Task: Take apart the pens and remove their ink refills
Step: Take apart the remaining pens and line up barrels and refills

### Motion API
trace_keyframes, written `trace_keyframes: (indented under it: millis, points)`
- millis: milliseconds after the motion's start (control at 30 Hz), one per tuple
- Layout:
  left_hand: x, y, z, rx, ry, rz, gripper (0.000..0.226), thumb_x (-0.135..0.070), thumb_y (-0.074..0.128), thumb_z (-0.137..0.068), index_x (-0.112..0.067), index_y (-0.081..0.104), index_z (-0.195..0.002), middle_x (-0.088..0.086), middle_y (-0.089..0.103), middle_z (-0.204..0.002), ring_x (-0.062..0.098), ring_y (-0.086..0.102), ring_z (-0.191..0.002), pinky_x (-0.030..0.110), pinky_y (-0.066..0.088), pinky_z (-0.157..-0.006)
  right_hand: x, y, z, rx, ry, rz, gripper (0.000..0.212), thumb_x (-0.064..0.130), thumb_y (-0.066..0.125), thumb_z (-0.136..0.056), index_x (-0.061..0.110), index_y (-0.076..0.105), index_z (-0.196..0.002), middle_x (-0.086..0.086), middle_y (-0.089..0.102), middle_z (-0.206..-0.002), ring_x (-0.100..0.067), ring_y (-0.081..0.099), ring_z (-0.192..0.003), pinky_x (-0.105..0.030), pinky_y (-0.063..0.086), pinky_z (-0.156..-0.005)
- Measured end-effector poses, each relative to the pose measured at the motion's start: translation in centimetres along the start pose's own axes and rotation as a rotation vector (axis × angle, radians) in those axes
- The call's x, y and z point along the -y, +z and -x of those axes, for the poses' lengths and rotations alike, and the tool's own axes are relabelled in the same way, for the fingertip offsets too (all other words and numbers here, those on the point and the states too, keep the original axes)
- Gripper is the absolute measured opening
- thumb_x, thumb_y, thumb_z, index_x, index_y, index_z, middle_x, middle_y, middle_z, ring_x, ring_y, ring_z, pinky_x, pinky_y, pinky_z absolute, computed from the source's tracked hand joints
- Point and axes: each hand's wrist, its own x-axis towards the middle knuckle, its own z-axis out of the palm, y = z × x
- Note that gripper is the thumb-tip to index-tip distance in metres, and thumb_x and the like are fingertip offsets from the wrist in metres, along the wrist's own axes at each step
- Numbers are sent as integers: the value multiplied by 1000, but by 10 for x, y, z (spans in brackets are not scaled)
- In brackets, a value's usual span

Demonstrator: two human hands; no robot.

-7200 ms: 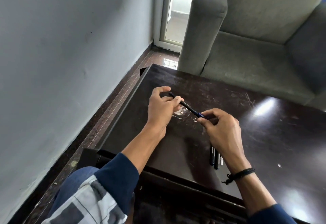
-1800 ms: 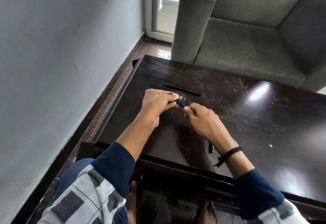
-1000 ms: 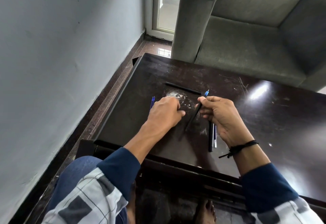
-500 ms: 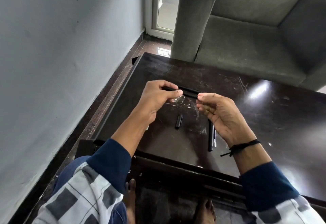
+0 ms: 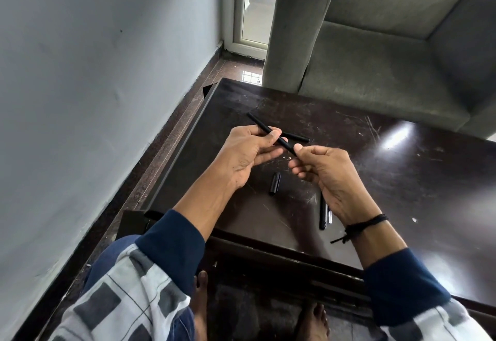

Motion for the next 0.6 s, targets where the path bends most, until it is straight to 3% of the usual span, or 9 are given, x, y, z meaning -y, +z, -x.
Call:
trace_keyframes:
  millis: [300,600]
  points:
    - [6,4,-2,-75,7,-32,8,0,69,-91,7,72,-96,18,73,-91,20,73,-79,24,62,-69,-10,10,-2,-146,-107,151,22,11,72,-94,8,68,-72,-3,65,-57,-8,55,-49,-17,45,-50]
    - [4,1,-3,-105,2,-9,7,-1,70,-90,6,72,-93,19,74,-92,20,75,-78,25,61,-69,-9,8,-2,-108,-189,130,13,18,77,-91,7,73,-85,-8,73,-71,-11,64,-61,-20,54,-61]
